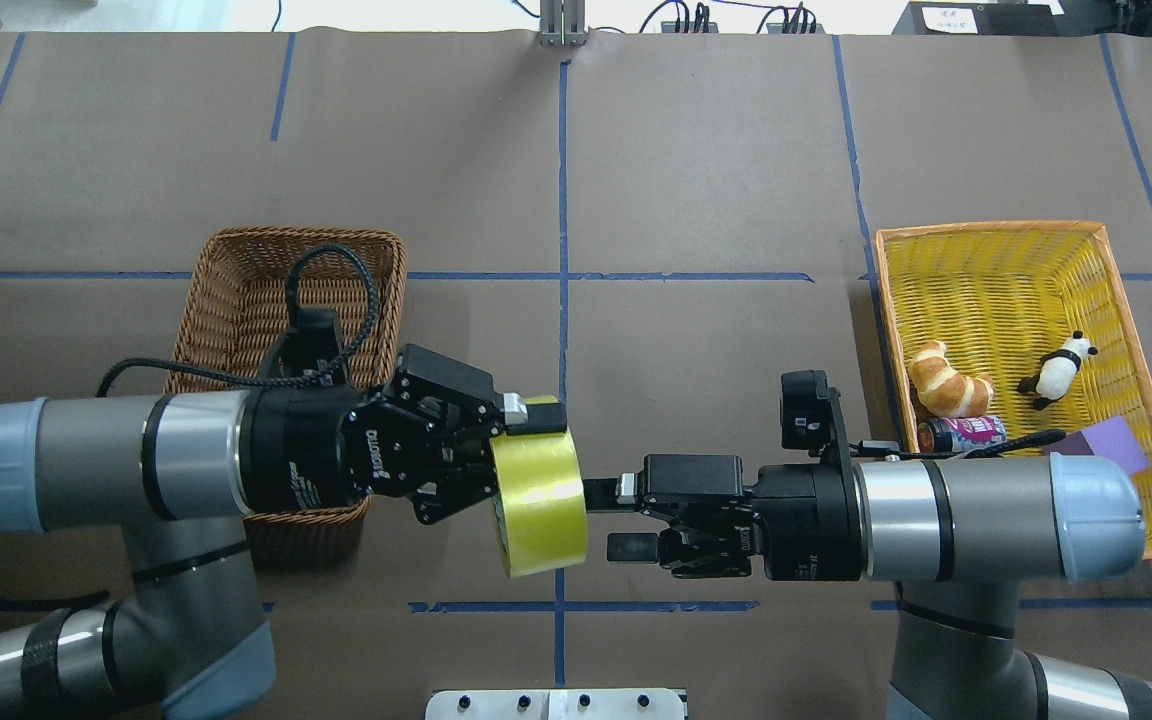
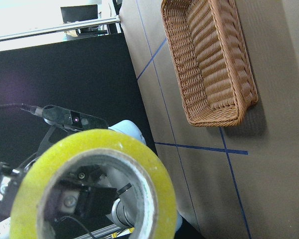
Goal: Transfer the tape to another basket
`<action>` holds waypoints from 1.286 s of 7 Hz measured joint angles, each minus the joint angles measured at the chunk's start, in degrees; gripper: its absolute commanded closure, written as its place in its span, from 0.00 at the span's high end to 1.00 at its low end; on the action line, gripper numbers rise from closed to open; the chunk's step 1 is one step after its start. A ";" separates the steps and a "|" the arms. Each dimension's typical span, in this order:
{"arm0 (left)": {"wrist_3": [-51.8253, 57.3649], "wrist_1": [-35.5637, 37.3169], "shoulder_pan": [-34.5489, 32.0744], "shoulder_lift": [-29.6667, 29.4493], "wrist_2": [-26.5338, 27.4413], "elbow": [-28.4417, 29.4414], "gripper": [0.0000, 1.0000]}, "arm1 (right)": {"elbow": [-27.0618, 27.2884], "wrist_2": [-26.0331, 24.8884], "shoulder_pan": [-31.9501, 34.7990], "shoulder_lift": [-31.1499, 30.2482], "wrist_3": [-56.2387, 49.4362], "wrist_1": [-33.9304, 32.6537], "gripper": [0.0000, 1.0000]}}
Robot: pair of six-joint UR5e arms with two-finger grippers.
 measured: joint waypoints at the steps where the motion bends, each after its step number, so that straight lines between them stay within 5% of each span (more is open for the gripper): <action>1: -0.01 0.44 -2.99 0.73 -1.87 0.32 0.00 | 0.00 -0.03 0.07 -0.10 -0.06 -0.06 1.00; 5: 4.98 14.85 -17.12 1.16 -21.04 3.51 0.00 | -0.19 0.46 4.49 -0.49 -6.70 -7.29 1.00; 9: 27.31 38.87 -22.69 1.20 -32.75 3.58 0.00 | 0.43 0.77 11.24 0.24 -29.63 -35.08 1.00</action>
